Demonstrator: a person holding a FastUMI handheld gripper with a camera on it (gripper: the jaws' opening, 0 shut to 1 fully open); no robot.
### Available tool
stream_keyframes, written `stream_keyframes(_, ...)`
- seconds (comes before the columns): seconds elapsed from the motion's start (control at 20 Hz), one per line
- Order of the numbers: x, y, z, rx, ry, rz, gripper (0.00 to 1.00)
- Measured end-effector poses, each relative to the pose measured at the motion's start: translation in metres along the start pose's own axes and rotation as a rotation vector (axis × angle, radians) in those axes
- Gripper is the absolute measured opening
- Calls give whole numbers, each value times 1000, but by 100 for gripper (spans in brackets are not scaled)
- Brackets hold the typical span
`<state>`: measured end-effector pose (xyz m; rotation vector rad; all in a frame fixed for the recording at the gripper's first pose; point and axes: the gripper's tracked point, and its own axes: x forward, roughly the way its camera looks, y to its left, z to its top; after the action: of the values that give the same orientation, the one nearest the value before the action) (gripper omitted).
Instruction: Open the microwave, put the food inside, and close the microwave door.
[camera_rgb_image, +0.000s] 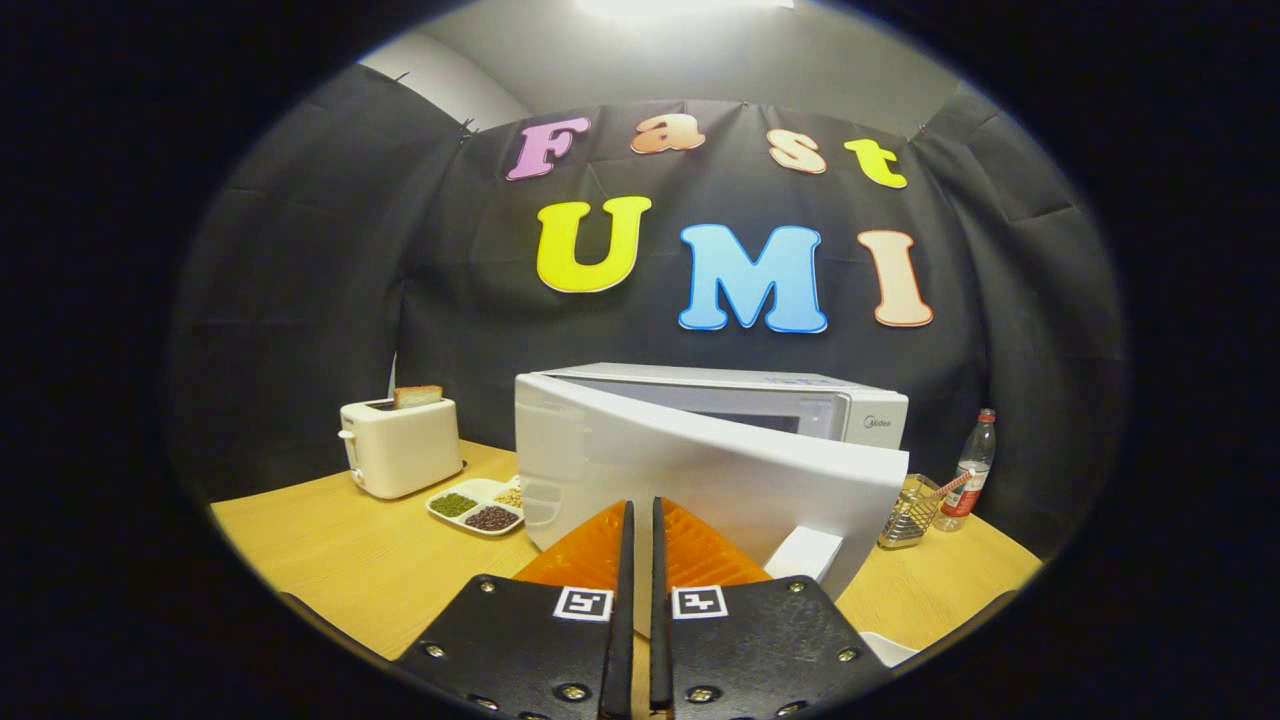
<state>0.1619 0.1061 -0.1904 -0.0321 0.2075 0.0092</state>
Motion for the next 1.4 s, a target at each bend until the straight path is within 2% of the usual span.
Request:
stream_keyframes(0.5, 63, -38, -13, 49, 49, -103, 7)
stream_keyframes(0.6, 73, -34, -16, 48, 69, -100, 6)
stream_keyframes(0.65, 83, -37, -18, 52, 71, -96, 1)
stream_keyframes(1.0, 126, -45, -13, 58, 65, -126, 5)
stream_keyframes(1.1, 126, -44, -8, 56, 64, -142, 5)
stream_keyframes(1.3, 129, -46, -10, -44, 35, -158, 5)
stream_keyframes(1.4, 130, -47, -11, -29, 40, -152, 5)
